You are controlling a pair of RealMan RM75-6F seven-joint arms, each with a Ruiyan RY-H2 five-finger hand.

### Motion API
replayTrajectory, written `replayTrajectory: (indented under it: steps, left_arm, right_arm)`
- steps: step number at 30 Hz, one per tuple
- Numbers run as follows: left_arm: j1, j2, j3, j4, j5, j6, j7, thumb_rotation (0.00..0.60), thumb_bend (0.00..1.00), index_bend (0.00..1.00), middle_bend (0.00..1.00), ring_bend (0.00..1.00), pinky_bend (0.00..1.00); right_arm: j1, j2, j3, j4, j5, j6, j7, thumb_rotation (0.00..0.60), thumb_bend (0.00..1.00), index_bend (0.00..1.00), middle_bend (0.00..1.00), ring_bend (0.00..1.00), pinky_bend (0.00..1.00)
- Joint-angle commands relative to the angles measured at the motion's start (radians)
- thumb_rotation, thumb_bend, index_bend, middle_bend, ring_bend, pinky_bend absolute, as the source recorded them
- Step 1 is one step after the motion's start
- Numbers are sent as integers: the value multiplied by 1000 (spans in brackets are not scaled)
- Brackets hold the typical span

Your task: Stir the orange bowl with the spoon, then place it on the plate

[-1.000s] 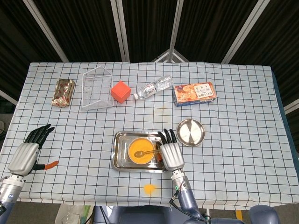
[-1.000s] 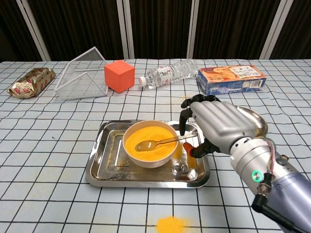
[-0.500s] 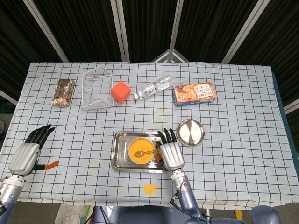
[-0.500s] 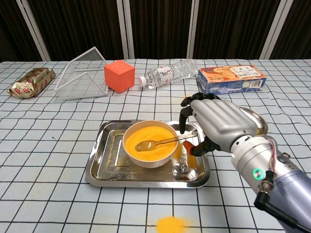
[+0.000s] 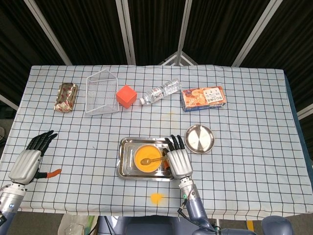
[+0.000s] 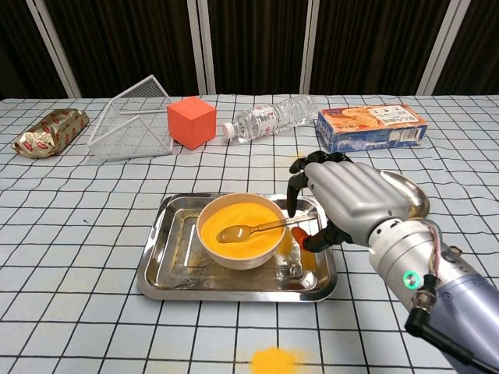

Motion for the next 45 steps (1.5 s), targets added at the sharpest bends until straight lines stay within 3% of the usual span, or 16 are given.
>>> replayTrajectory:
  steps: [1, 24, 45]
  left_arm:
    - [0, 0, 0, 0, 1, 1, 0, 600, 0, 0, 0, 0, 20]
    - [-2, 2, 0, -2, -4, -5, 1, 600, 0, 0, 0, 0, 20]
    - [-2, 2, 1, -4, -5, -8, 2, 600, 0, 0, 0, 0, 20]
  right_arm:
    - [-1, 1, 0, -1, -1, 0, 0, 600, 472, 506, 174, 0, 0]
    - [-6, -7, 2, 11, 5, -11, -1, 600, 509, 506, 175, 0, 0]
    - [-12, -2, -3, 0, 9, -16, -11, 600, 620, 550, 196, 0, 0]
